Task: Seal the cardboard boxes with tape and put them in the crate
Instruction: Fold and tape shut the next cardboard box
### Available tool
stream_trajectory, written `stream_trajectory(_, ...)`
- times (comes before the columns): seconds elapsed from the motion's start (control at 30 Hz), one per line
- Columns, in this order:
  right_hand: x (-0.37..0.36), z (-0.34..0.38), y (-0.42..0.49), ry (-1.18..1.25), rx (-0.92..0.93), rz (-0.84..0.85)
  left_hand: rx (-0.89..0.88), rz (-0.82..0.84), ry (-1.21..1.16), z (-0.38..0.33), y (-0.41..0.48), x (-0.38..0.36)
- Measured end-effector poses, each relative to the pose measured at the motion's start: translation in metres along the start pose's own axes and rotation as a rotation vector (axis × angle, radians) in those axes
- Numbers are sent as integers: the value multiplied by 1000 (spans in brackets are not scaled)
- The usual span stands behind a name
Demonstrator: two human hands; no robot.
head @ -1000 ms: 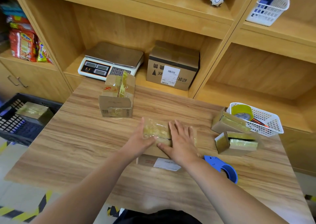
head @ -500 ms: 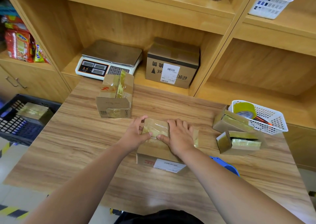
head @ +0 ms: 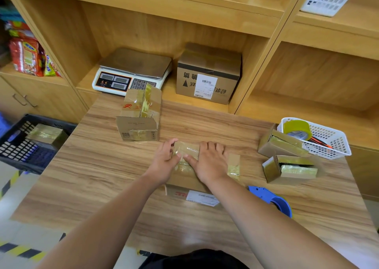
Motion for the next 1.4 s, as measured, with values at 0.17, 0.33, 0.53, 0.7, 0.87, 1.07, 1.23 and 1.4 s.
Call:
stream_trajectory(0.17,3,-29,-12,13,-22,0,-11,-4,-16,0,0,1)
stream_trajectory(0.33,6,-64,-31,46,-145,26,-5,-1,32,1,-3,1)
stream_trajectory(0.53,8,-77,-54,281,-309,-40,-45,1,158,-10,-9,3)
stream_trajectory(0.7,9,-55,-61,313,-326,-44,-7,-42,282,-19,-24,-5)
stream_trajectory(0.87,2,-45,-57,218,-371,96,-70,-194,489,-29,-46,-23)
stream_trajectory(1.07,5,-43,-56,154,-329,108,-28,-194,516,-29,-48,-23)
stream_trajectory(1.23,10,-62,-65,285,-270,25,-12,-156,505,-30,-50,-20)
stream_trajectory(1.4,10,-96,-83,452,-447,-44,-13,-174,444,-31,-55,-19)
Point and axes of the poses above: each hand's wrist, its own y-axis towards the middle knuckle, its own x-axis out of the back of the hand, z = x × y, the point moved 4 cm from there along y, towards the middle knuckle, and after that the axes turned 7 degrees about x, right-handed, at the moved point
